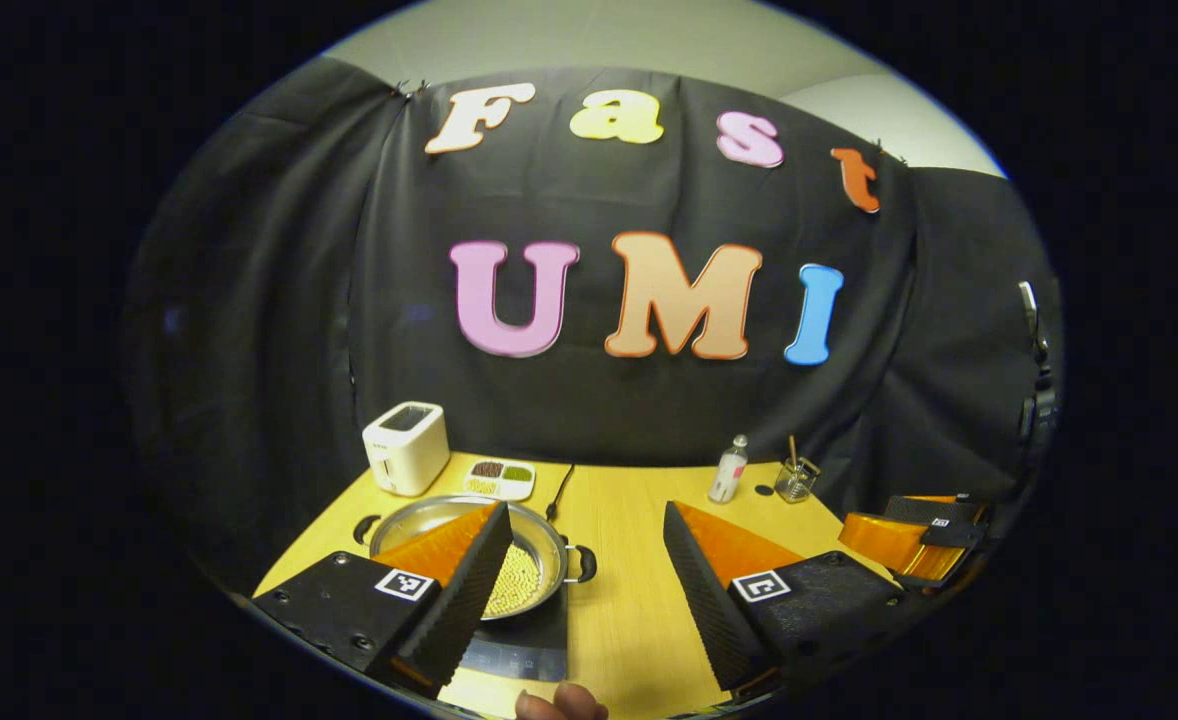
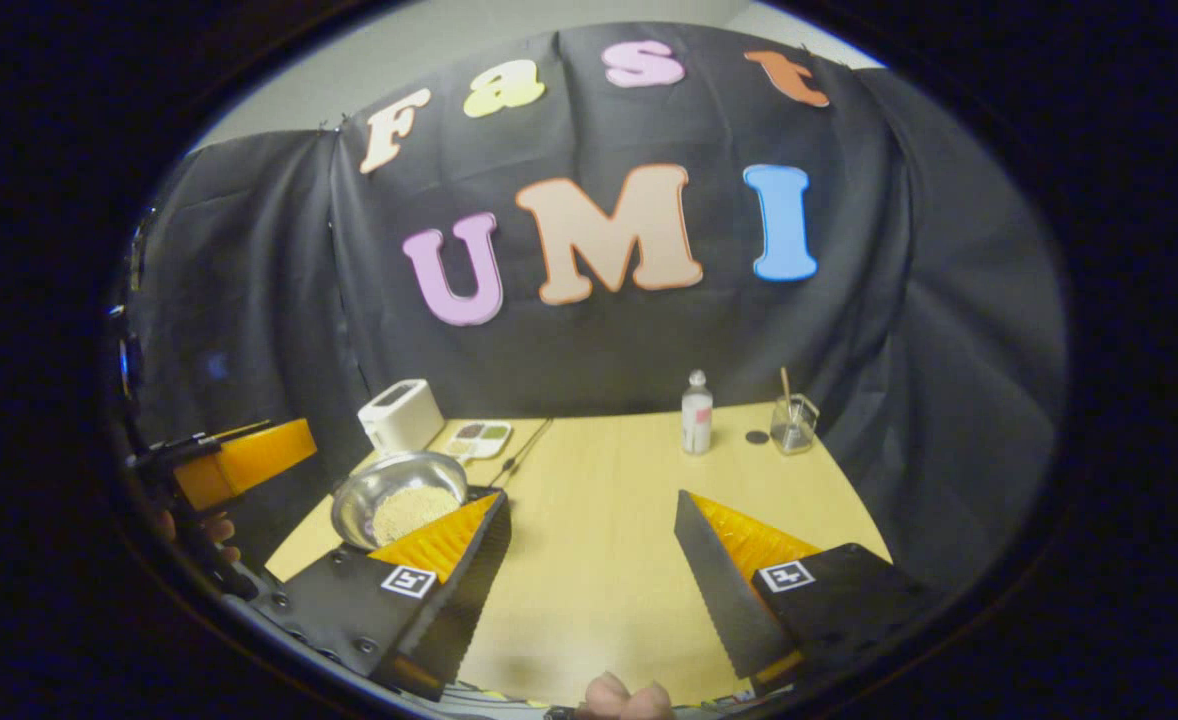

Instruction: First push the handle of the pot to place it horizontally, then grasp the pot with both hands and set it on the induction cooktop.

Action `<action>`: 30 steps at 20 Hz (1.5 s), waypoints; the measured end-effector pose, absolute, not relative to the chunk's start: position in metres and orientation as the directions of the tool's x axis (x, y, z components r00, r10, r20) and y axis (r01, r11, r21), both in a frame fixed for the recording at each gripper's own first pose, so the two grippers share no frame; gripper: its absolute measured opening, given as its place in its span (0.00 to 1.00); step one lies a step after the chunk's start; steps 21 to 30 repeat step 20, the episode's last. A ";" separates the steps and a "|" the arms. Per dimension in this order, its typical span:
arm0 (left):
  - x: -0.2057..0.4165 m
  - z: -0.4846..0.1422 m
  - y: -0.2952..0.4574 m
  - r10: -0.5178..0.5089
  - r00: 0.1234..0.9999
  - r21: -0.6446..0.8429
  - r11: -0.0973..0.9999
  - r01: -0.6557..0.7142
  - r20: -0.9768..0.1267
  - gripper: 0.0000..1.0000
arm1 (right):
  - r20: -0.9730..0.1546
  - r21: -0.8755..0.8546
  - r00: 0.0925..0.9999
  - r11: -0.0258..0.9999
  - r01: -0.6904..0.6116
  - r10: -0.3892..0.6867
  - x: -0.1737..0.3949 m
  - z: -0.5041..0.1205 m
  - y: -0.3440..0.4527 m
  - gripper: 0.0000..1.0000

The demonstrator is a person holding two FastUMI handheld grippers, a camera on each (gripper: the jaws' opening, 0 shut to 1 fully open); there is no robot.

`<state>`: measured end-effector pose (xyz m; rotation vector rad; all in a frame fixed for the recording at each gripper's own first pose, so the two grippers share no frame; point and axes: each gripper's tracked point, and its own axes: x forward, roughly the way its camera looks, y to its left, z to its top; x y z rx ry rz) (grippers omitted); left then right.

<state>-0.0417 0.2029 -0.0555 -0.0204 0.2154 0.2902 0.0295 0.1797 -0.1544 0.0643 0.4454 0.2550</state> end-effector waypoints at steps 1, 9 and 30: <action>-0.047 -0.042 0.200 0.276 0.945 0.027 0.961 -0.276 -0.177 0.93 | -0.371 0.126 0.892 0.965 -0.228 0.260 0.021 -0.135 0.180 0.94; -0.086 0.022 0.182 0.292 0.956 0.119 0.949 -0.292 0.021 0.87 | -0.020 0.052 0.975 0.974 -0.220 0.221 0.002 -0.041 0.159 0.94; -0.057 0.020 0.132 0.262 0.965 0.000 0.965 -0.262 0.004 0.92 | -0.019 -0.002 0.980 0.980 -0.197 0.197 0.008 -0.025 0.090 0.94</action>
